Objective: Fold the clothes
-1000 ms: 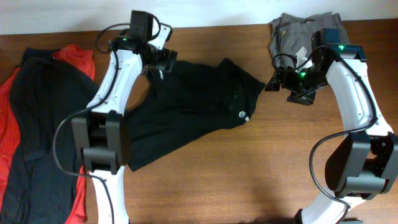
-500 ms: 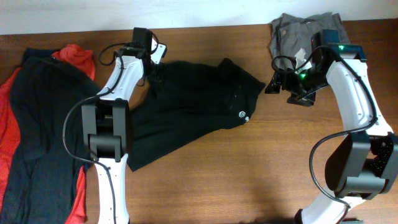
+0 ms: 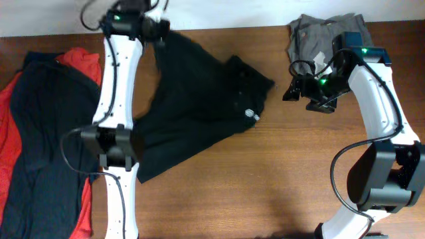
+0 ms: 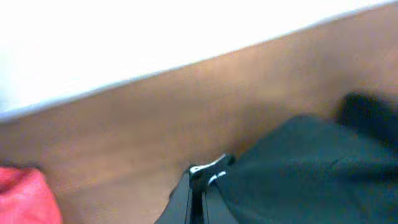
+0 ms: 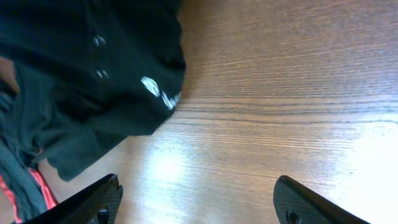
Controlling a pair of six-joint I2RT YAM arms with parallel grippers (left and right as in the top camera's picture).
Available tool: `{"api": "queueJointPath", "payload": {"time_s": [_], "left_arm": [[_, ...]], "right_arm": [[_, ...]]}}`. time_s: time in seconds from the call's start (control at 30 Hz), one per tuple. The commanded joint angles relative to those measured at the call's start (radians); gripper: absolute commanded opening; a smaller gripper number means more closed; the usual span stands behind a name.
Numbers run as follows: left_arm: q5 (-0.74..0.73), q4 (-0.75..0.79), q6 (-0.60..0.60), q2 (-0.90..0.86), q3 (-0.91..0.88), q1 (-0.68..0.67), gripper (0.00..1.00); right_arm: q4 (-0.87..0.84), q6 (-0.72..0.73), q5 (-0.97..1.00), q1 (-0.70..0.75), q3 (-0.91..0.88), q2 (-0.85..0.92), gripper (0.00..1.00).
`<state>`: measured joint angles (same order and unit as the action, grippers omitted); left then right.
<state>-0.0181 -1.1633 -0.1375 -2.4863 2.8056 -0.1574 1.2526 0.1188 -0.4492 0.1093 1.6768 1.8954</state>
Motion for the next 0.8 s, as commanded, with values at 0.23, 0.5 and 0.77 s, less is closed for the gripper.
{"api": "queueJointPath", "payload": {"time_s": [0.23,0.5,0.77], "left_arm": [[0.015,0.003,0.052,0.022,0.265,-0.047,0.01],[0.014,0.002,0.105,0.023,0.273,-0.041,0.01],[0.015,-0.007,0.116,0.031,0.273,-0.041,0.01]], "right_arm": [[-0.071,-0.126,-0.178,-0.312,0.008,-0.009,0.82],[-0.323,0.266,0.198,-0.643,0.008,0.043,0.82],[-0.413,0.366,0.161,-0.732,0.008,0.306,0.04]]}}
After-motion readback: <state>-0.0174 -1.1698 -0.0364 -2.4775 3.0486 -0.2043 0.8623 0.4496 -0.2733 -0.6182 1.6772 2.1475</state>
